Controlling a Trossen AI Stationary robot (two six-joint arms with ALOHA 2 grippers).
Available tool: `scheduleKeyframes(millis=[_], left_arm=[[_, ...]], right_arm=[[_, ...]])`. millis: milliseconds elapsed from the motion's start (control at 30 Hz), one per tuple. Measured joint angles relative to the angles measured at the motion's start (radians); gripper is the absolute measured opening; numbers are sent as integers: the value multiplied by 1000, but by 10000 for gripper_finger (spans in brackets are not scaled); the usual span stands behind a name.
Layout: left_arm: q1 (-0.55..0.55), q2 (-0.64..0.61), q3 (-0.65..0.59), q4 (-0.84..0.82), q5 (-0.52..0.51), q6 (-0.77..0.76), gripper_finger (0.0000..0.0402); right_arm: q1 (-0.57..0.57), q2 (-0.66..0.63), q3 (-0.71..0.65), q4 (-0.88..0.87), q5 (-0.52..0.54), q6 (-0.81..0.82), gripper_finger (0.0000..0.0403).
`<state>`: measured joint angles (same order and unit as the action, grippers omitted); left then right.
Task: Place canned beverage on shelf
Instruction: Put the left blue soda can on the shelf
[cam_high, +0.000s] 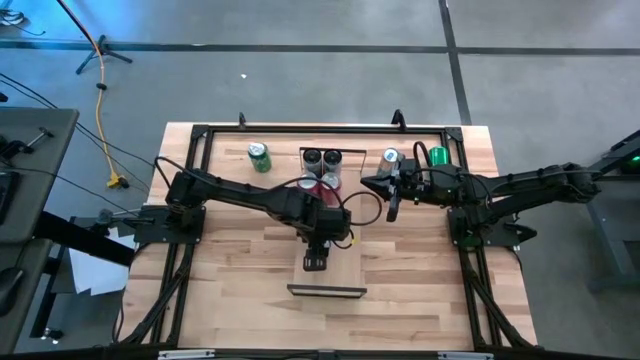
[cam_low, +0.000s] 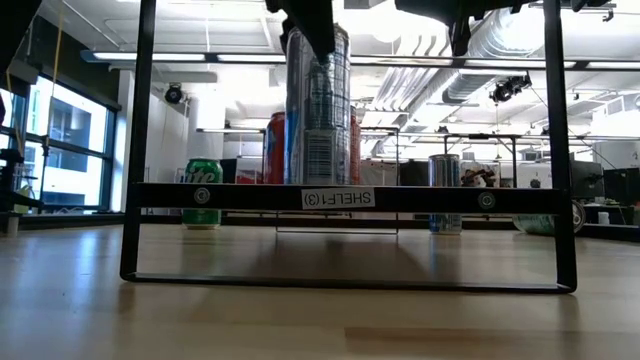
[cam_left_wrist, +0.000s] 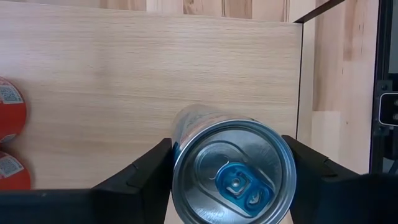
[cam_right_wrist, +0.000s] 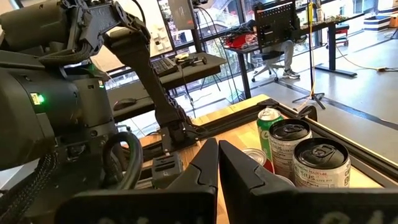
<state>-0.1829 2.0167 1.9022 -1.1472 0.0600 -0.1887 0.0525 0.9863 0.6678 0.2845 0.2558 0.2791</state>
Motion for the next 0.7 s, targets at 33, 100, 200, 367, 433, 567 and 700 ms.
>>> scheduleKeyframes(millis=[33, 100, 200, 367, 433, 567, 700], left_arm=[[0, -1, -1, -1, 0, 0, 211], [0, -2, -2, -1, 0, 0, 226], [-1, 2, -6, -16, 3, -5, 254], [-2, 2, -7, -19, 8, -12, 303], [-2, 2, -6, -18, 10, -12, 321], [5, 2, -6, -18, 41, -17, 352], [20, -10, 0, -28, 98, -9, 374]], right_arm=[[0, 0, 0, -2, 0, 0, 0], [0, 0, 0, -6, 0, 0, 0], [0, 0, 0, -6, 0, 0, 0], [0, 0, 0, -6, 0, 0, 0], [0, 0, 0, -6, 0, 0, 0], [0, 0, 0, -6, 0, 0, 0], [0, 0, 0, -6, 0, 0, 0]])
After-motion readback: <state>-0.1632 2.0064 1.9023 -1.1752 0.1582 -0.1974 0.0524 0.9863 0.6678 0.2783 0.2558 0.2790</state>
